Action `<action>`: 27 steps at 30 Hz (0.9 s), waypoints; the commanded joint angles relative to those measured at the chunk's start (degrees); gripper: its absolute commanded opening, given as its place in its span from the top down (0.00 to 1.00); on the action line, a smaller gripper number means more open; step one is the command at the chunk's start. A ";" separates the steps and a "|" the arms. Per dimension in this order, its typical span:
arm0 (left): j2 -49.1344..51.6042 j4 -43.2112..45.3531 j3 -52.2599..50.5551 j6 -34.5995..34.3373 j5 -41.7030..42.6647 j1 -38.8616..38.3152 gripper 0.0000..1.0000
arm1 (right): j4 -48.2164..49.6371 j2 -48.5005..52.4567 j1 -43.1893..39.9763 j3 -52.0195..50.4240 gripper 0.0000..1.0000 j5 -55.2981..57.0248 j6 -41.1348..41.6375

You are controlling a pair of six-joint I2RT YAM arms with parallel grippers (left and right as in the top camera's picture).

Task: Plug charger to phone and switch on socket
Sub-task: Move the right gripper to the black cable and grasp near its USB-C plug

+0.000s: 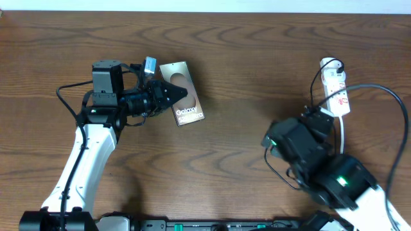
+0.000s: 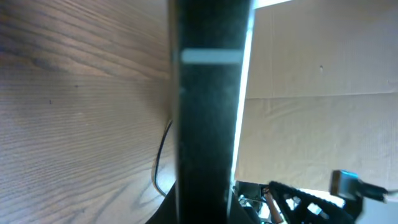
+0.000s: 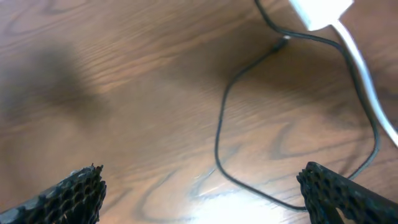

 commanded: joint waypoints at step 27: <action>-0.66 0.28 0.55 -1.40 2.38 0.24 0.93 | 11.65 48.50 -14.34 0.13 0.08 16.31 18.36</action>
